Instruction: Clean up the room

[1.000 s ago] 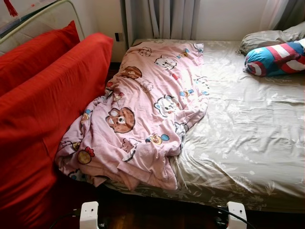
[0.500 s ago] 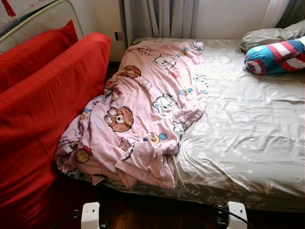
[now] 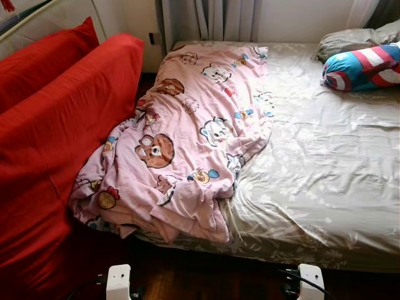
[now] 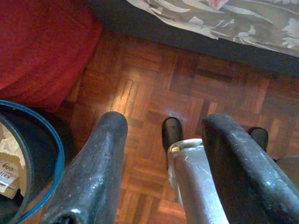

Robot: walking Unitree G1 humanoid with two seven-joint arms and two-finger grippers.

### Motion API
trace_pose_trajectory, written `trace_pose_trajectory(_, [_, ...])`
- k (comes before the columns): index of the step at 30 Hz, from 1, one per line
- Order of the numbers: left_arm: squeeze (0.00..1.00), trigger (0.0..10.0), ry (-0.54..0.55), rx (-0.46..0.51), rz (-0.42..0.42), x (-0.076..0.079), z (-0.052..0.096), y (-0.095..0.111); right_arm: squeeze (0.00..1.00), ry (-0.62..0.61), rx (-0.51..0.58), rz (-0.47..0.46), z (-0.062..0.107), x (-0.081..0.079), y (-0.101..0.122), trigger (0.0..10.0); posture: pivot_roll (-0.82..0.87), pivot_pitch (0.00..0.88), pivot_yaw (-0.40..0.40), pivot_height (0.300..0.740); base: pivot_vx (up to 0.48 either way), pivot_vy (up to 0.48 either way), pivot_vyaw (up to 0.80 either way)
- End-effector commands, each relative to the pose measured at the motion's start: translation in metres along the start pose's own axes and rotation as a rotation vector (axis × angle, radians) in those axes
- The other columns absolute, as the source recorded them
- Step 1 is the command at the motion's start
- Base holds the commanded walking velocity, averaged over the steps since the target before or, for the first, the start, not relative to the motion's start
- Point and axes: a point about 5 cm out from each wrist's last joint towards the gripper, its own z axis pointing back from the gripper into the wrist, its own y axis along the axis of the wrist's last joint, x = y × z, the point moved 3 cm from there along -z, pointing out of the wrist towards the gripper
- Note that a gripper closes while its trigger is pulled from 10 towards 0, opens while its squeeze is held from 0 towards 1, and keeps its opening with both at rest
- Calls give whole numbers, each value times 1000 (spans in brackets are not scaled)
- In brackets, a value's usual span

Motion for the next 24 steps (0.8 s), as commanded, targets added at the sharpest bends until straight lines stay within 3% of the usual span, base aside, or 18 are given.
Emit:
trace_pose_trajectory(1, [0,10000,7,-10,-11,-4,2,-4,0,-8,-11,-9,1,2,-3,10000,-27,150,13,740,0,0,0])
trace_pose_trajectory(24, [0,10000,18,-63,-8,-10,5,-17,0,-8,-15,-1,1,2,-4,10000,-25,140,11,740,0,0,0])
